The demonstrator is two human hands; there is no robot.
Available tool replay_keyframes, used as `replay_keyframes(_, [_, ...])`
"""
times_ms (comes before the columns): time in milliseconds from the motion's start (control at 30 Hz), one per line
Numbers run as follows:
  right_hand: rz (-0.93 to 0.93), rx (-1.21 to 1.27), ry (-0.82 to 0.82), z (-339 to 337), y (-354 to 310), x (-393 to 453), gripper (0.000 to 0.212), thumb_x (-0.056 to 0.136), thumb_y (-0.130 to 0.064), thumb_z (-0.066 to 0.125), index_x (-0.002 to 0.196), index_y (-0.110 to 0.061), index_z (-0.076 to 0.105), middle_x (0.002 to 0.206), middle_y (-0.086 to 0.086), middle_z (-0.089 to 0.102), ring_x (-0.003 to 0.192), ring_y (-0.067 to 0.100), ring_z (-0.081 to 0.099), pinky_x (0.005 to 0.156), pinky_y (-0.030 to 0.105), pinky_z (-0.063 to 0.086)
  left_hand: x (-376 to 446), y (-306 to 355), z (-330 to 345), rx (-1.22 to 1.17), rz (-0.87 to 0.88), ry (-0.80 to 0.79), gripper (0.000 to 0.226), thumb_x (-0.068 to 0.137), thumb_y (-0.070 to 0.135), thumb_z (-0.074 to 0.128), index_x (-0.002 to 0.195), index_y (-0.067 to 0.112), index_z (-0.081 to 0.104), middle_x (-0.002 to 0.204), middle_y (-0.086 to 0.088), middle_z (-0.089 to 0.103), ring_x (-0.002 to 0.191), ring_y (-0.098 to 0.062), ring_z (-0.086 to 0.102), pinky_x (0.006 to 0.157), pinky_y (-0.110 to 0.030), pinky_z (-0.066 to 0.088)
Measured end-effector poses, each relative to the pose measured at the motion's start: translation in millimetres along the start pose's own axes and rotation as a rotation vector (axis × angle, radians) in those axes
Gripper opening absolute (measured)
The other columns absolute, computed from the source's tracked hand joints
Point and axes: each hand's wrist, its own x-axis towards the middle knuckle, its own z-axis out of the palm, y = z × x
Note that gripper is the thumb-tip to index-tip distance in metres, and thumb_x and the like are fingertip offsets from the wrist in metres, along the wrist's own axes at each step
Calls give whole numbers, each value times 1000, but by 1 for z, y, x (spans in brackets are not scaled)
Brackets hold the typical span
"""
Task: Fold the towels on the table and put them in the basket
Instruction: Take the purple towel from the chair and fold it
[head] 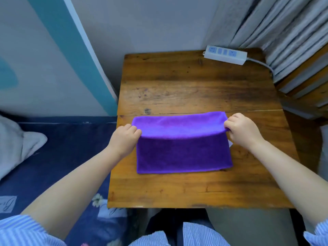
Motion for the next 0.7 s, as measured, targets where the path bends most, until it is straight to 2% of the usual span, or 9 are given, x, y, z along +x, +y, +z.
replay_keyframes(267, [45, -40, -28, 24, -26, -55, 35, 28, 18, 75, 50, -2, 56, 49, 11, 55, 46, 31, 55, 35, 25, 39, -46, 33, 28, -23, 73, -4, 43, 18, -3, 82, 47, 11, 53, 43, -3, 46, 35, -21, 45, 32, -20, 27])
replay_keyframes(500, [85, -60, 72, 47, -32, -74, 33, 32, 20, 74, 52, 0, 56, 52, 13, 53, 47, 32, 52, 40, 29, 40, -55, 47, 45, -44, 132, 39, 40, 22, -3, 80, 47, 10, 53, 42, -3, 46, 34, -22, 44, 33, -18, 26])
replay_keyframes(567, [87, -59, 93, 53, -33, -80, 33, 31, 20, 73, 52, 1, 56, 53, 14, 53, 47, 33, 53, 41, 29, 41, -59, 50, 54, -66, 136, 38, 45, 23, -2, 81, 53, 11, 50, 43, -3, 46, 35, -22, 45, 33, -19, 27])
replay_keyframes(633, [96, -59, 95, 60, -33, -84, 33, 31, 20, 73, 53, 1, 56, 53, 15, 53, 47, 33, 53, 41, 30, 42, -63, 54, 63, -90, 141, 37, 59, 26, -1, 82, 64, 13, 39, 45, -3, 46, 36, -22, 45, 33, -19, 27])
replay_keyframes(700, [101, -59, 99, 66, -33, -87, 33, 32, 20, 74, 53, 1, 57, 54, 14, 53, 47, 33, 52, 41, 30, 42, -66, 57, 70, -107, 150, 18, 63, 26, 1, 83, 65, 14, 36, 45, -3, 47, 37, -22, 46, 33, -20, 28])
